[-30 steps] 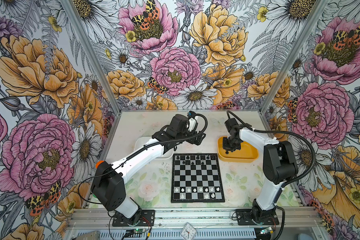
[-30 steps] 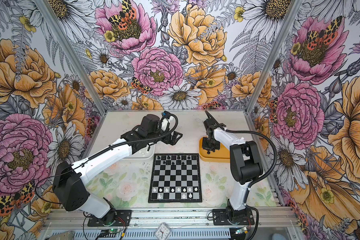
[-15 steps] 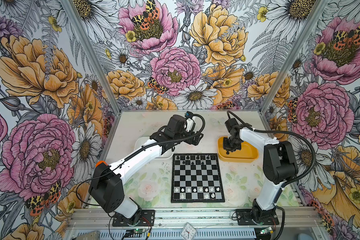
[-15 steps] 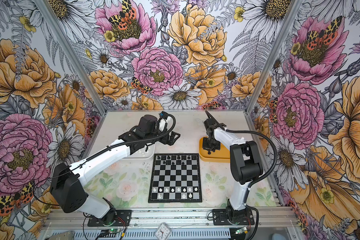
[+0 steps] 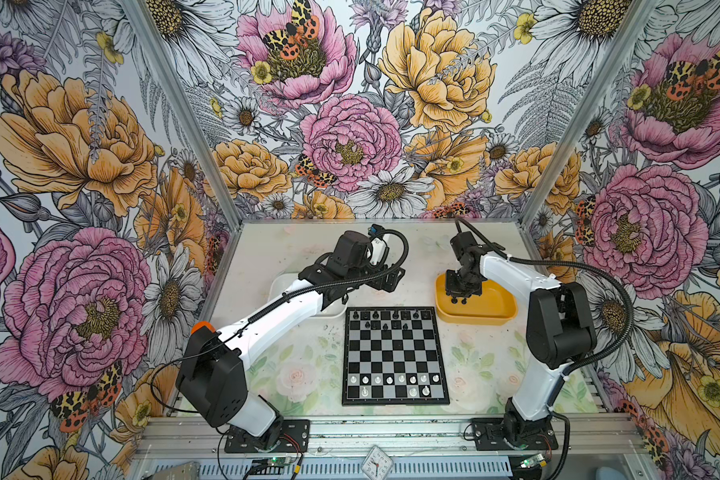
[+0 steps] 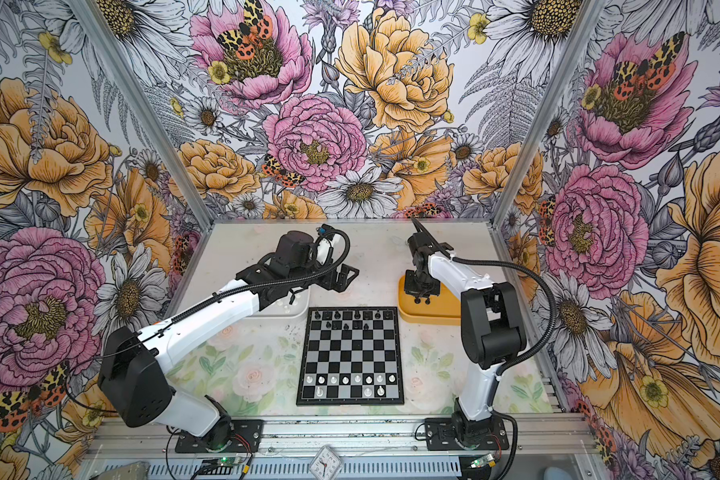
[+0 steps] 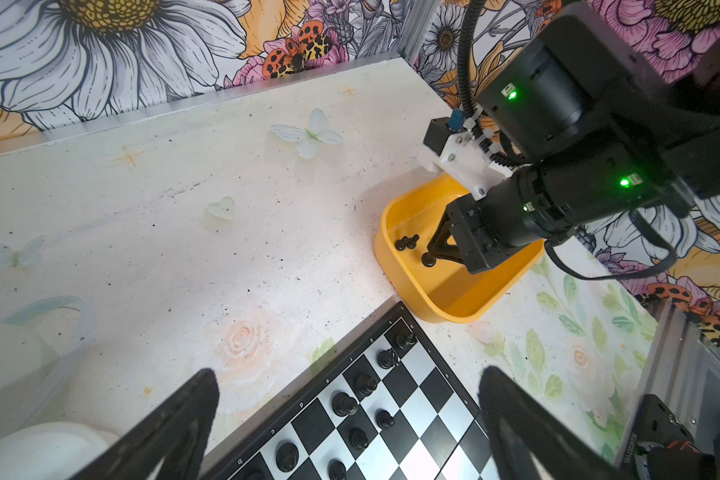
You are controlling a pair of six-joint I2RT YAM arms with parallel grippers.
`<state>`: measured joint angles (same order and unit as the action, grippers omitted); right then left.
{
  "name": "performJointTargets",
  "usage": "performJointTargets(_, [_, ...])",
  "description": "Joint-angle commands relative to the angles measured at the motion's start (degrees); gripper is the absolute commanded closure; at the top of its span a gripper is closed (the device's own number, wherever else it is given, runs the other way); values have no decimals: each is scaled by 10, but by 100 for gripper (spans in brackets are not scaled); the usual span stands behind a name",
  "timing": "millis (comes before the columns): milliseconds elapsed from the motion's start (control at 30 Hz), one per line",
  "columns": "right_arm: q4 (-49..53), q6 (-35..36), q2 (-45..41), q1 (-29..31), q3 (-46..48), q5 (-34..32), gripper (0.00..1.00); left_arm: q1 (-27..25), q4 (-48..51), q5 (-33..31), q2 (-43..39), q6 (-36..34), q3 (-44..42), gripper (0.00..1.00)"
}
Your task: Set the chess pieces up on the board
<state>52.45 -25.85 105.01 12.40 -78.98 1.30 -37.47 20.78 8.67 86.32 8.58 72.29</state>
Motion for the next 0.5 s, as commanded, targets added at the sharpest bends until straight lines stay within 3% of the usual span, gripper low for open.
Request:
performJointTargets(0, [2, 2, -28, -2, -27, 9, 89, 12, -8, 0, -26, 1, -10, 1])
performJointTargets(467, [24, 10, -37, 1, -83, 24, 89, 45, -9, -12, -60, 8, -35, 1])
